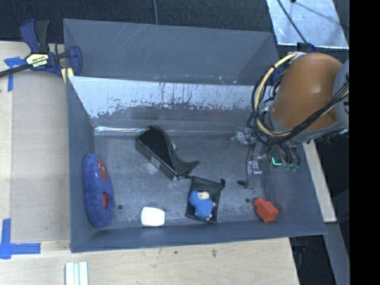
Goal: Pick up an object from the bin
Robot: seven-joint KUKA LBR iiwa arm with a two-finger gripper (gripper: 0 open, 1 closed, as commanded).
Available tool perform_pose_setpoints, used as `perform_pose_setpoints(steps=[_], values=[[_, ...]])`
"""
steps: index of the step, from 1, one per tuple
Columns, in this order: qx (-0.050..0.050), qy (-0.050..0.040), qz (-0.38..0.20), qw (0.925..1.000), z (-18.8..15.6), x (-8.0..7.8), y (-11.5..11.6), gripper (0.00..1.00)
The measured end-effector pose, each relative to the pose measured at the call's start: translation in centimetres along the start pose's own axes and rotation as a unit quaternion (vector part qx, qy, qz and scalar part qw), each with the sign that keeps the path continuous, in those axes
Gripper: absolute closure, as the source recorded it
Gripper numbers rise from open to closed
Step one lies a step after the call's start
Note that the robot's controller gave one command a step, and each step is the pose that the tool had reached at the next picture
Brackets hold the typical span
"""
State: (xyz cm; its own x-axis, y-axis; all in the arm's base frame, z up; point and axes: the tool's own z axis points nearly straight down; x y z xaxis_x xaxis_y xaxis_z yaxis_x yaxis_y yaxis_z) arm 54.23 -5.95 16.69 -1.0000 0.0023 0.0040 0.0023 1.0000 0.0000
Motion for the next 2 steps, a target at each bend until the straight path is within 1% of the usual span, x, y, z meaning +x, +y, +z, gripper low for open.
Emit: perform_pose_setpoints(steps=[1, 2], values=[[-0.001, 0.0018, -0.026, 0.9997, 9.4, 4.15, 4.94, 0.0], [0.0, -0.0033, -0.025, 0.9997, 8.94, 3.81, 4.69, 1.0]])
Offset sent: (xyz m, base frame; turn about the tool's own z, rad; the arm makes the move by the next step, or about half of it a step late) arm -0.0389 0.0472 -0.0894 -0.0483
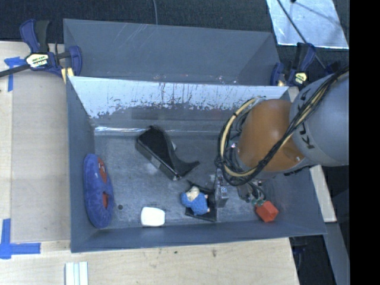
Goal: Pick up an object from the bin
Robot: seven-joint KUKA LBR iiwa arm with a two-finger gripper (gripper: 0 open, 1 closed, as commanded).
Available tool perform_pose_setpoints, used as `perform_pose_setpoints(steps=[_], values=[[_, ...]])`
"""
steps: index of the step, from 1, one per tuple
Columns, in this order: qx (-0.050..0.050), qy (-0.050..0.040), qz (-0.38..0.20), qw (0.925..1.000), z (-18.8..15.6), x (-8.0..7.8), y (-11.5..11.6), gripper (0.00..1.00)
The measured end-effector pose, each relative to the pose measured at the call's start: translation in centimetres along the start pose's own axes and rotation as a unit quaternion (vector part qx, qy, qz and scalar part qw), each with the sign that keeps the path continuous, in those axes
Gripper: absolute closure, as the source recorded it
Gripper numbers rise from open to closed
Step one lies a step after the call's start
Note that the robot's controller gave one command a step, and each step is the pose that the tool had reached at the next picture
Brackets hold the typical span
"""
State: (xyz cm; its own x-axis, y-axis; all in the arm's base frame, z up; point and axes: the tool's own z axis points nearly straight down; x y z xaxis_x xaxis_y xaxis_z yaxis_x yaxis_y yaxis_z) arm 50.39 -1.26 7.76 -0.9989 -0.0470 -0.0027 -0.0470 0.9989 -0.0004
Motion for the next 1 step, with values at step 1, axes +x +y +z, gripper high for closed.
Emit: perform_pose_setpoints(steps=[1], values=[[0.001, -0.0039, 0.011, 0.9999, -7.81, -0.05, -1.6, 1.0]])
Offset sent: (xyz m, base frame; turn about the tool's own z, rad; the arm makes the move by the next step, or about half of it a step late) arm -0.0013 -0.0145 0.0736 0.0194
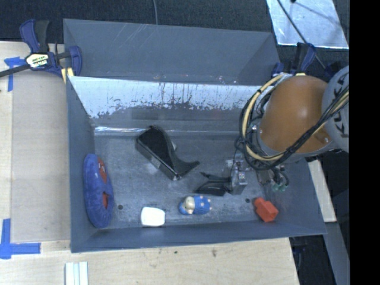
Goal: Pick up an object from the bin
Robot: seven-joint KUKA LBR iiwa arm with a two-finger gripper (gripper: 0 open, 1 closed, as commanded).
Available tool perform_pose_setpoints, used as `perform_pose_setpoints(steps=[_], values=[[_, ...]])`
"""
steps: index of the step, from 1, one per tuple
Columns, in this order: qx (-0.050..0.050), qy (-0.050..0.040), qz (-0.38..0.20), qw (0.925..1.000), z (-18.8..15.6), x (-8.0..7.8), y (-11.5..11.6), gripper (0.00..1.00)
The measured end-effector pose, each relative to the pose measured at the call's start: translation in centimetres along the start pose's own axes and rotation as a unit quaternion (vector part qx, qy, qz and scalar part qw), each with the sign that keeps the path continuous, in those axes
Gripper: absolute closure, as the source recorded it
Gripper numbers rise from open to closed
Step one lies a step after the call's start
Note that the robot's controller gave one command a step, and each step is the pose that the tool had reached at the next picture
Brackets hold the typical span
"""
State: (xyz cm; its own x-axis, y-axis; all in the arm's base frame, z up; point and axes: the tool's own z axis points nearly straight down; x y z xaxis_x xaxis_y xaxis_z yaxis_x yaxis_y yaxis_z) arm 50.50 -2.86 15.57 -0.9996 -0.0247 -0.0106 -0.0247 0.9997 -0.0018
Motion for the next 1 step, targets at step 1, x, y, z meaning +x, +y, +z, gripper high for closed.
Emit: perform_pose_setpoints(steps=[1], values=[[0.0, -0.0027, 0.003, 1.0, -10.78, -8.19, -0.59, 1.0]])
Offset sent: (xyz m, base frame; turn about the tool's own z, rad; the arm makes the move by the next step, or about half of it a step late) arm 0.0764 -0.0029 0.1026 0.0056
